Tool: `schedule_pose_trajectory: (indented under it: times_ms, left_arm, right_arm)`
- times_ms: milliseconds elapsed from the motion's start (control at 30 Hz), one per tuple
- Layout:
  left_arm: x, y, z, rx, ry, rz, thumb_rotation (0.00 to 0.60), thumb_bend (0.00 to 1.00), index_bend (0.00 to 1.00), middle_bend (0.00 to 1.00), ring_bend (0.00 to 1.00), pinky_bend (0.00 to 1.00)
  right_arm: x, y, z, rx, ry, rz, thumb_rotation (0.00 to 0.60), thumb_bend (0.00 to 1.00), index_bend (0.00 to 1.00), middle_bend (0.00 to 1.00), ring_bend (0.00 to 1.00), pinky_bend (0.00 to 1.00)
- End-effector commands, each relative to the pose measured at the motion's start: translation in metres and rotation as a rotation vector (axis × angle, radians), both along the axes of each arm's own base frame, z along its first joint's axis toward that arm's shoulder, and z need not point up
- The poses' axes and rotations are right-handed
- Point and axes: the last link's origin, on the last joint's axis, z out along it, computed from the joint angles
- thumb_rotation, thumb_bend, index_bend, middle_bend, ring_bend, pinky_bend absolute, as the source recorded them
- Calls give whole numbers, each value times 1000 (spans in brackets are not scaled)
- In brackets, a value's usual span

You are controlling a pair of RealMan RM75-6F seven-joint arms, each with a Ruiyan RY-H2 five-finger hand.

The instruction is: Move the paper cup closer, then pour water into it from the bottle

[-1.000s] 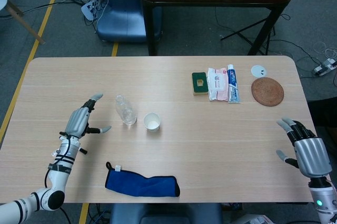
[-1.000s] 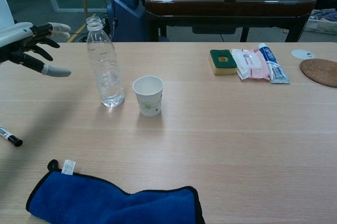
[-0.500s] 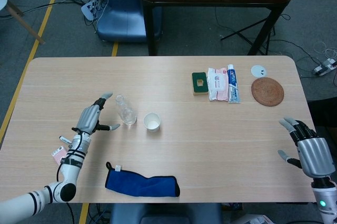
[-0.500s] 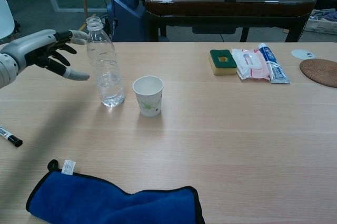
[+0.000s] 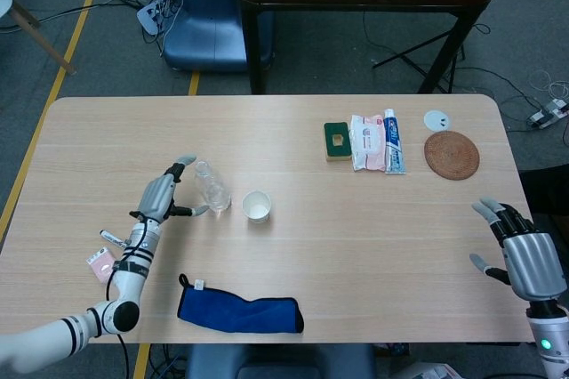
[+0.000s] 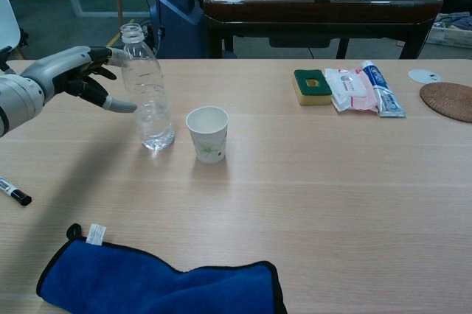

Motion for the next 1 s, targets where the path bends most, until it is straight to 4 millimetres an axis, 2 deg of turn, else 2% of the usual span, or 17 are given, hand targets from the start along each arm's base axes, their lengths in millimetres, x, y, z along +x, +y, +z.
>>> schedule_pose_trajectory:
  times_ms: [33,600,1000]
  left_arm:
    - [2,1,-3,-3,-16,5,600,65,133,95,141,238]
    - [9,9,-20,-11,-40,22,600,65,172,96,142,238]
    - [6,15,-27,-26,-74,63,600,65,228,121,153,238]
  right_arm:
    - [0,0,0,-1,0,0,600,44,200,192,188,460]
    - [-1,0,3,-5,-4,-3,600,44,200,193,188,460]
    - [-1,0,3,-4,-5,-4,600,44,200,195,188,460]
